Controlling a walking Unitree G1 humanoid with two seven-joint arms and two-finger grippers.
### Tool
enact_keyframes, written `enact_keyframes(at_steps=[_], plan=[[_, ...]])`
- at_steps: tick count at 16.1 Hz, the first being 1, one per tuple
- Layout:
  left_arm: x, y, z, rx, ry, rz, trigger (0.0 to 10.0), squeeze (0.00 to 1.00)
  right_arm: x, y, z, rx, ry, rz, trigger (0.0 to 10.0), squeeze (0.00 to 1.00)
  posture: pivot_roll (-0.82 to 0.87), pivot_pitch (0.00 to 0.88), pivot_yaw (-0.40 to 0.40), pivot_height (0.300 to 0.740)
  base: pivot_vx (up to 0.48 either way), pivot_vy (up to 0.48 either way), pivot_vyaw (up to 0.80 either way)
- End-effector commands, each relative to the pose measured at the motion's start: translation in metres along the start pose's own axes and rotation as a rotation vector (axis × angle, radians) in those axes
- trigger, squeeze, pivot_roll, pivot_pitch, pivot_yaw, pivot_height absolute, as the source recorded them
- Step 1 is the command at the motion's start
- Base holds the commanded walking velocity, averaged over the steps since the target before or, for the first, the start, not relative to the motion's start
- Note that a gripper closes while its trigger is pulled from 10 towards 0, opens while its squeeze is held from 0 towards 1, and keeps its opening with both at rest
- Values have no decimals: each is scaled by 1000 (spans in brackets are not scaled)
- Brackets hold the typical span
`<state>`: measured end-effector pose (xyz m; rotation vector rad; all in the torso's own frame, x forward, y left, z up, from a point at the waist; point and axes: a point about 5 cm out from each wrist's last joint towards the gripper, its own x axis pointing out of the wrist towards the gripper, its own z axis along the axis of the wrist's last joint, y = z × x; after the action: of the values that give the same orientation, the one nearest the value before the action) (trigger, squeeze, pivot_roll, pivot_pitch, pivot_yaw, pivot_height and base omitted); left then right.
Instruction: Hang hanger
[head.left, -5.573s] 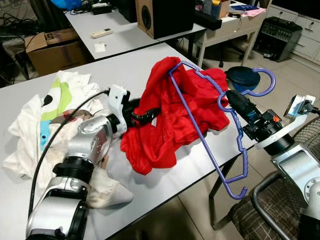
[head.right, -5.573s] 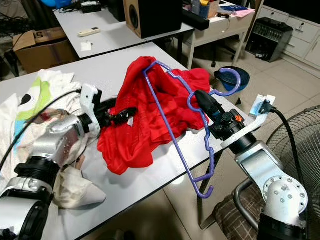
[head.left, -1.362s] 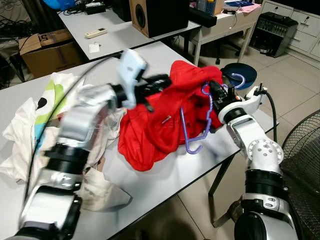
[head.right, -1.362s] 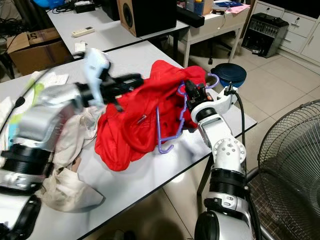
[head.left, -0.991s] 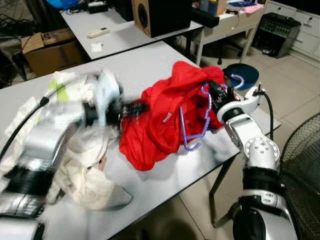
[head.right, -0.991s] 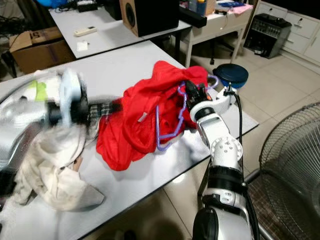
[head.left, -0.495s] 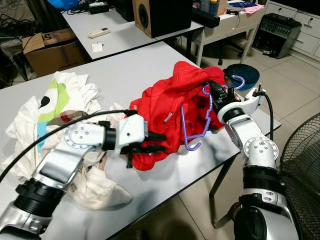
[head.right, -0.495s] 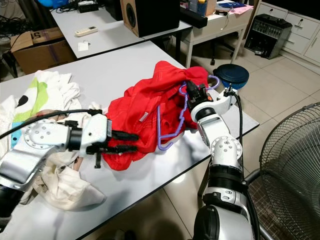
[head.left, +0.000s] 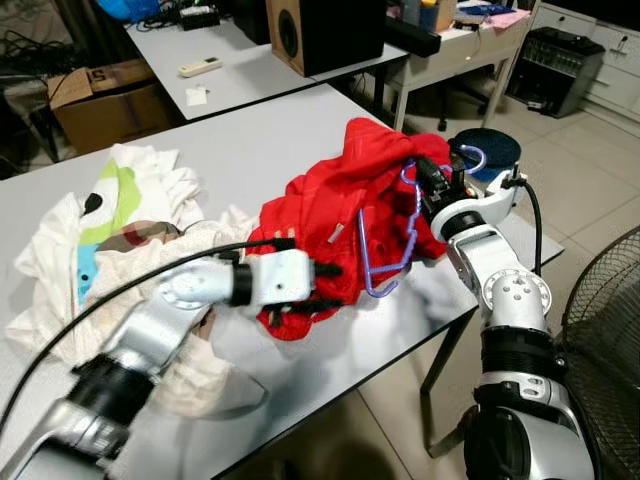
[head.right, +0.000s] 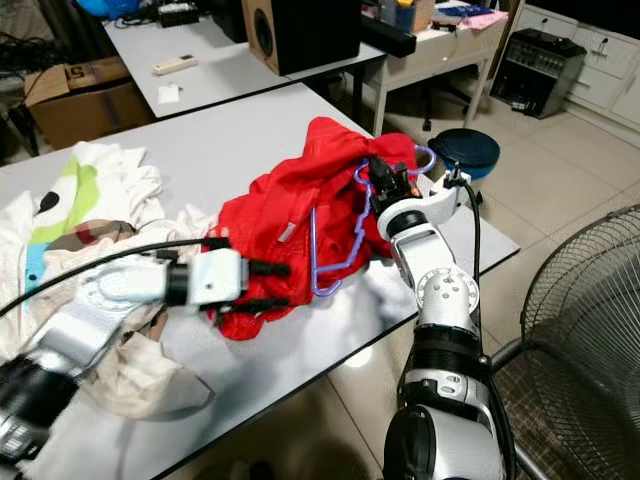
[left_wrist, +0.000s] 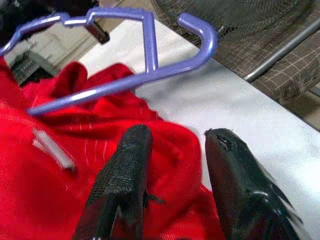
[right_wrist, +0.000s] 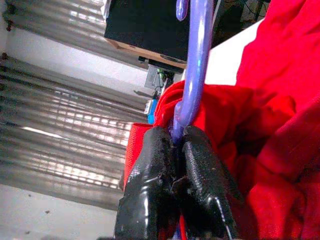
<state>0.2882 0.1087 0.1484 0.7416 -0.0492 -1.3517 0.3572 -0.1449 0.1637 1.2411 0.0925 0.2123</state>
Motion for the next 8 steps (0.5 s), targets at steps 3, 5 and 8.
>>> enact_keyframes(at_steps=[3, 5, 8], plan=[[5, -6, -12, 52, 83, -75, 10000, 0, 2, 6, 4, 2, -24, 26, 10000, 0, -21, 0, 111, 740, 0, 0, 0], [5, -6, -20, 66, 132, -80, 10000, 0, 2, 6, 5, 3, -27, 27, 10000, 0, -22, 0, 111, 740, 0, 0, 0], [4, 4, -29, 110, 190, -28, 431, 0, 2, 6, 5, 3, -28, 30, 10000, 0, -24, 0, 111, 740, 0, 0, 0]])
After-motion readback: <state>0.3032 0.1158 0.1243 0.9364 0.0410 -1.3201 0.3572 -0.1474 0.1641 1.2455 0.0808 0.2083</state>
